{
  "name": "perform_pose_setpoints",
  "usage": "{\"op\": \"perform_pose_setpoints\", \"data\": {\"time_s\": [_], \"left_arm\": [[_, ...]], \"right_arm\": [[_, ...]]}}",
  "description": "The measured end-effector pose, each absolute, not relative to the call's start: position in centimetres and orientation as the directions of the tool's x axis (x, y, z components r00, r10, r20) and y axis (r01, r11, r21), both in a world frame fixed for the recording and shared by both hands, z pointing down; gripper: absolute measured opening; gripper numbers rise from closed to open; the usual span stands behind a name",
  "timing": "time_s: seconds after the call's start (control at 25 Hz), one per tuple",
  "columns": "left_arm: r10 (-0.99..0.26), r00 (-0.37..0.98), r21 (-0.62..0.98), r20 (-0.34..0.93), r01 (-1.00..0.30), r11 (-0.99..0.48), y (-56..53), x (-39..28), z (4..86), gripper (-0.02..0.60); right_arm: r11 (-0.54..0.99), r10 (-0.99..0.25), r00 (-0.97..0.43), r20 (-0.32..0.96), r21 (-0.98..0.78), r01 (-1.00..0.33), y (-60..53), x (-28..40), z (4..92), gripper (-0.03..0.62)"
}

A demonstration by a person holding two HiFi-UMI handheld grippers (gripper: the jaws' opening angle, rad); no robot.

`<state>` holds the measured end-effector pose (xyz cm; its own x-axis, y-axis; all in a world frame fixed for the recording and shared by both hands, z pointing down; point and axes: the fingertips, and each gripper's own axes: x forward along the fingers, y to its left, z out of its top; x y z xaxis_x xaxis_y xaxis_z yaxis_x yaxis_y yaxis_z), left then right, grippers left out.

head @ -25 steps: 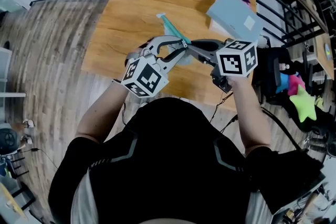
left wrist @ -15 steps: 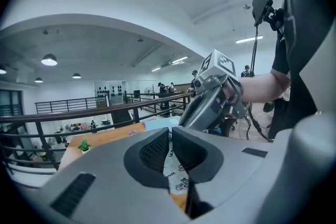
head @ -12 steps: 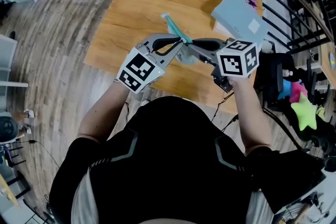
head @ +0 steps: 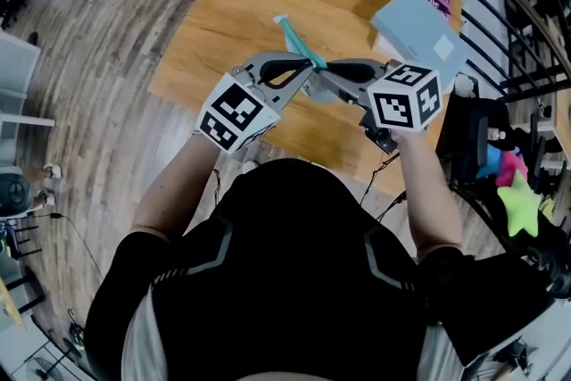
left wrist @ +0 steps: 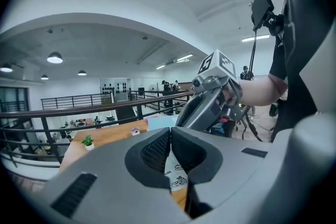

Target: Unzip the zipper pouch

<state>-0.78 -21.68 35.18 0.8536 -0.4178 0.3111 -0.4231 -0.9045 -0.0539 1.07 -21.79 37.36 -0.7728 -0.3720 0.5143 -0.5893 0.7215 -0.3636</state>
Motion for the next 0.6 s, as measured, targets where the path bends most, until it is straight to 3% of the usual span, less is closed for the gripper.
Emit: {"op": "perform_pose_setpoints", "data": {"time_s": [0.2,0.6], "left_arm": [[-0.485,0.822,0.028,0.300,-0.515,-0.856,-22.8,-2.0,34.6,0.032],[-0.582,0.753,0.013,0.305,-0.615,-0.788,-24.5,-5.7,33.7,0.032]], "right_arm": [[0.743,-0.350,-0.797,0.492,-0.372,-0.557,-21.8,1.0,36.9,0.052],[0.779,-0.316,-0.815,0.485,-0.357,-0.515,-21.8,0.1,36.5,0.051]]}}
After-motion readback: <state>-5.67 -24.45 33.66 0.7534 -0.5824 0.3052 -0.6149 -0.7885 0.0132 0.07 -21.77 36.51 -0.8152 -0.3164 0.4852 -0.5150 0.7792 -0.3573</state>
